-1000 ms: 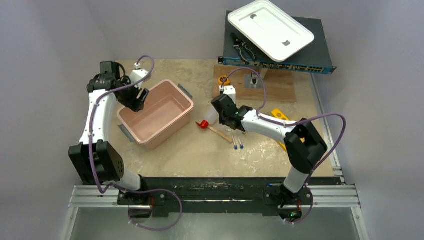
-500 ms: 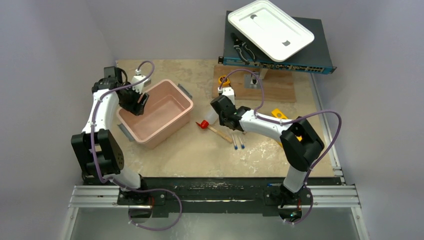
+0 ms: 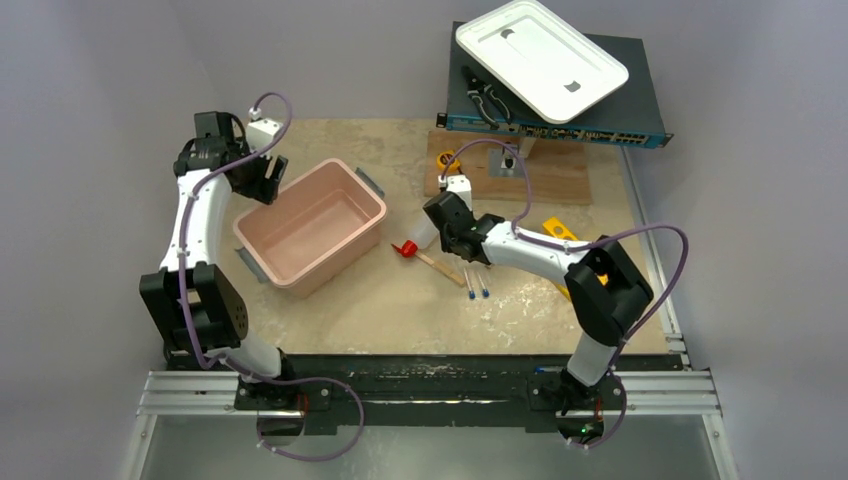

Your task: Organize the chemistry lab equipment

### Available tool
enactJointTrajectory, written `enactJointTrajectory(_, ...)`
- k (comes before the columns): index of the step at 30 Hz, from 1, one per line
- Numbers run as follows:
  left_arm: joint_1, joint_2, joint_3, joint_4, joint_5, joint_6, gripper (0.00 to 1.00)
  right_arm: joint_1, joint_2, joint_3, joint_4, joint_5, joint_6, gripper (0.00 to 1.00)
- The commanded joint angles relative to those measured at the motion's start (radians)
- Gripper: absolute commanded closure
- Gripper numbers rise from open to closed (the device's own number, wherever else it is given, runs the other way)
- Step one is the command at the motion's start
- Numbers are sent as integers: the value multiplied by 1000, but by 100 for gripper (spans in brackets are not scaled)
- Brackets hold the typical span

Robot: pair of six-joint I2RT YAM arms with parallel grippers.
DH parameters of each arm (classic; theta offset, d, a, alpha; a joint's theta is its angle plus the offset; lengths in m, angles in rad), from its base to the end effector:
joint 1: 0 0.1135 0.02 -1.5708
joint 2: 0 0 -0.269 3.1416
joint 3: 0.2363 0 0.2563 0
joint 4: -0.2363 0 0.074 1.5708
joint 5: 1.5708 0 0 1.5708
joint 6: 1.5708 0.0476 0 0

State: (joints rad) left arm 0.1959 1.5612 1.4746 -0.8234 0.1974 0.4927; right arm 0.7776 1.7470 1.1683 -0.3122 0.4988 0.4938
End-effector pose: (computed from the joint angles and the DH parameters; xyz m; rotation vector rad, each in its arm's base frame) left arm 0.3401 0.0580 0.3254 0.4456 2.4163 0.0554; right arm 0.2877 0.2513 0.2022 -0.1208 2.3194 0.0117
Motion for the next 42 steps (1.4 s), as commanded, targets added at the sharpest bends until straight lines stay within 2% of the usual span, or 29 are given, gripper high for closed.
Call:
enactJointTrajectory(1, -18, 77, 54, 32, -127, -67, 27, -4, -74, -3, -20, 8, 5, 100)
enactJointTrajectory(6, -31, 143, 54, 18, -165, -59, 27, -1, -151, 17, -50, 15, -10, 100)
enactJointTrajectory(10, -31, 160, 33, -2, -118, -40, 33, 8, -208, 51, -78, 6, -25, 100)
enactJointTrajectory(12, -30, 152, 16, -13, -76, -27, 39, 12, -222, 77, -100, -7, -37, 100)
enactJointTrajectory(17, -32, 116, -37, -77, 47, 18, 69, 21, -215, 155, -150, -64, -78, 100)
enactJointTrajectory(21, -32, 63, -116, -96, 64, 67, 77, 44, -205, 206, -168, -100, -108, 100)
enactJointTrajectory(30, -32, -97, -293, -118, 92, 106, 77, 150, -79, 520, -259, -131, -180, 100)
enactJointTrajectory(36, -33, -169, -381, -119, 127, 147, 76, 228, 111, 830, -342, -153, -214, 100)
enactJointTrajectory(42, -33, -230, -450, -91, 133, 215, 75, 249, 261, 991, -379, -199, -216, 100)
